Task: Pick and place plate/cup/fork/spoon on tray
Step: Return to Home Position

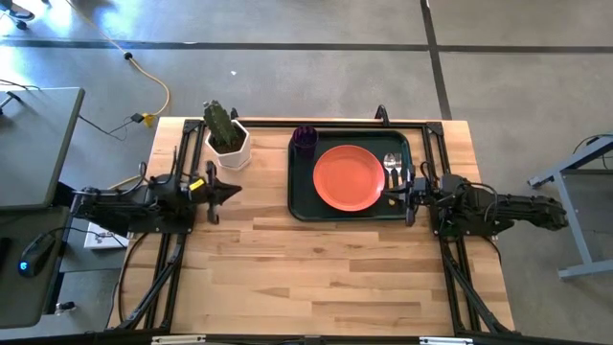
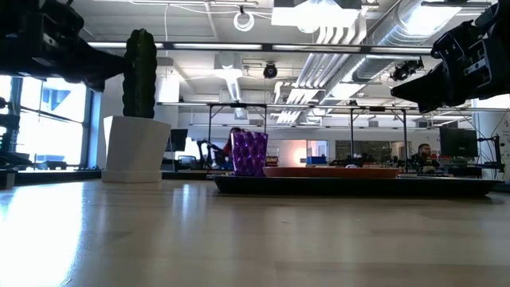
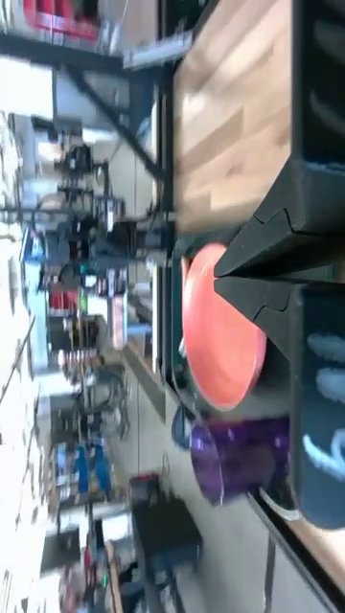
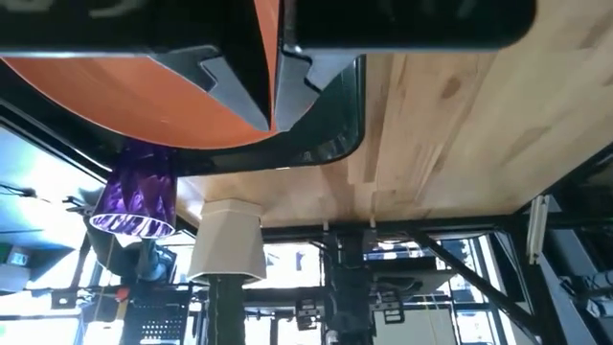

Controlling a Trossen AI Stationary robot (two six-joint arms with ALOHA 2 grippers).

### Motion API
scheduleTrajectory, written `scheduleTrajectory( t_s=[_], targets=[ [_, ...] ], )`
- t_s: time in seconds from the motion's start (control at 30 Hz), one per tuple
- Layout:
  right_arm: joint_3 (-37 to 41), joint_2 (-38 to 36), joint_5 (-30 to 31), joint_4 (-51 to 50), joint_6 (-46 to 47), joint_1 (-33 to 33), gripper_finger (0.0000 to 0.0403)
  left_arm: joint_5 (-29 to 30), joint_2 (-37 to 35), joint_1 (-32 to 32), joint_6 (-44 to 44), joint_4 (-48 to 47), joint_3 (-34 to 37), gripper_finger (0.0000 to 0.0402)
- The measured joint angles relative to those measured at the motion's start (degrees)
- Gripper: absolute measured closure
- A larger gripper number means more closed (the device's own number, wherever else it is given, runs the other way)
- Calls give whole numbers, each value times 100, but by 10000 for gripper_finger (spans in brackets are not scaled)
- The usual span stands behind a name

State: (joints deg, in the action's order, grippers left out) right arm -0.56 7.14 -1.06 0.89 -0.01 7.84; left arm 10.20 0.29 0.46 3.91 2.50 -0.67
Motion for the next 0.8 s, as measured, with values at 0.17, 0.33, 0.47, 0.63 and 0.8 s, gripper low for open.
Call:
scheduleTrajectory(
  t_s=[0.17,0.33,0.47,0.63,0.8],
  targets=[
    [0,-2,-1,-2,0,0,391,-592,29,92,-598,-128,-2,401],
    [0,-2,0,-7,0,0,391,-623,291,103,-818,-133,-3,401],
    [0,-2,0,-9,0,0,391,-621,372,103,-820,-143,-2,401],
    [0,-2,0,-13,0,0,391,-616,368,103,-822,-140,-2,401],
    [-2,-2,0,-17,0,0,391,-614,368,103,-827,-139,-2,401]
  ],
)
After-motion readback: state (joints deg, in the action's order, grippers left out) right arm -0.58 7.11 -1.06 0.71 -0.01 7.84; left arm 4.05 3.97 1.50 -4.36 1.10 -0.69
